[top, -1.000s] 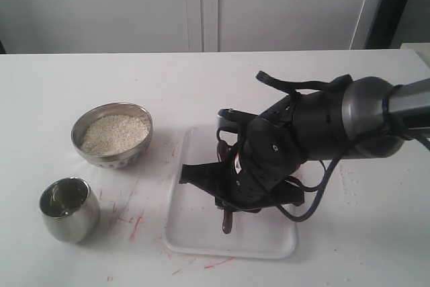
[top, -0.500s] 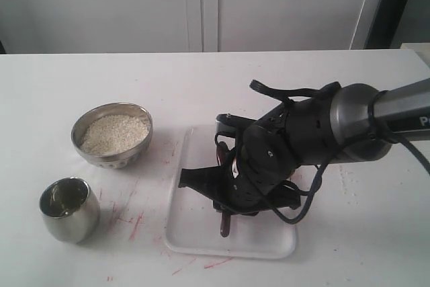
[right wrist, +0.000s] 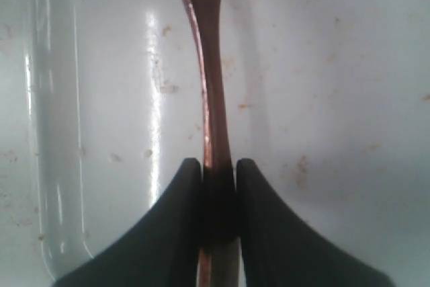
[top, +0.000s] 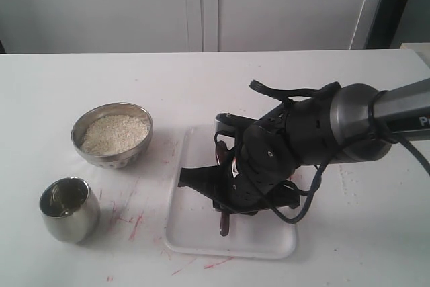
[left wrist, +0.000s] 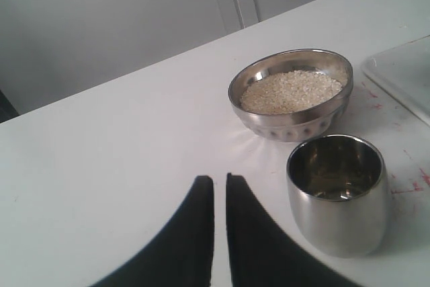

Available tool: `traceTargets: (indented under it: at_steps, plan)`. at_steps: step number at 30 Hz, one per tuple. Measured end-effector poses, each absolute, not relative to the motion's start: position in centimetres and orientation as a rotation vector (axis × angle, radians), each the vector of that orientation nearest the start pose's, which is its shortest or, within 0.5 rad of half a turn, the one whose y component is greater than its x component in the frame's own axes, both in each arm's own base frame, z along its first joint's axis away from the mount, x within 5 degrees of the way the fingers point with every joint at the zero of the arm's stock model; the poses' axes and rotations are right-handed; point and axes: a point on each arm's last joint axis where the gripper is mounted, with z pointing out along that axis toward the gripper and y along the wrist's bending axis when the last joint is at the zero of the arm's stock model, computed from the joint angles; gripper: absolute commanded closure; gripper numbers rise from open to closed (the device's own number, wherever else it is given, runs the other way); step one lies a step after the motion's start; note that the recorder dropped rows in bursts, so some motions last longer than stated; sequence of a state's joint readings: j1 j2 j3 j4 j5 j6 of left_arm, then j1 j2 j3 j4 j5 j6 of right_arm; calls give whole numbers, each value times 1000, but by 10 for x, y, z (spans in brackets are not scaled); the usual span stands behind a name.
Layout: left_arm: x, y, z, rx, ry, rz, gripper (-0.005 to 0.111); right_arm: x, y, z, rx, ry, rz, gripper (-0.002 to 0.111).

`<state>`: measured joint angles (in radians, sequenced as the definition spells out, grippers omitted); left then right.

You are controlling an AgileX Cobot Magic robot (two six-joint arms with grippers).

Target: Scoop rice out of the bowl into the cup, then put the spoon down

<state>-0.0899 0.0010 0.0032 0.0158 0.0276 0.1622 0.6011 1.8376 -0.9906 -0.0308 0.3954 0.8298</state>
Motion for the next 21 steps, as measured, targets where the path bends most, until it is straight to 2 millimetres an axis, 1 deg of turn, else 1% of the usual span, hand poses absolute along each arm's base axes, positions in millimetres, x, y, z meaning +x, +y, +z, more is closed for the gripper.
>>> traceTargets:
  at_steps: [4, 7, 9, 18, 21]
  plan:
    - [56, -5, 210, 202, 1502, 71, 92, 285, 194, 145, 283, 2779, 367, 88]
    - [56, -5, 210, 202, 1502, 71, 92, 285, 194, 145, 283, 2781, 366, 81]
    - [56, -5, 210, 202, 1502, 71, 92, 285, 194, 145, 283, 2783, 364, 80]
    - [56, -5, 210, 202, 1502, 71, 92, 284, 194, 145, 285, 2793, 353, 80]
    - [56, -5, 210, 202, 1502, 71, 92, 285, 193, 152, 271, 2768, 369, 80]
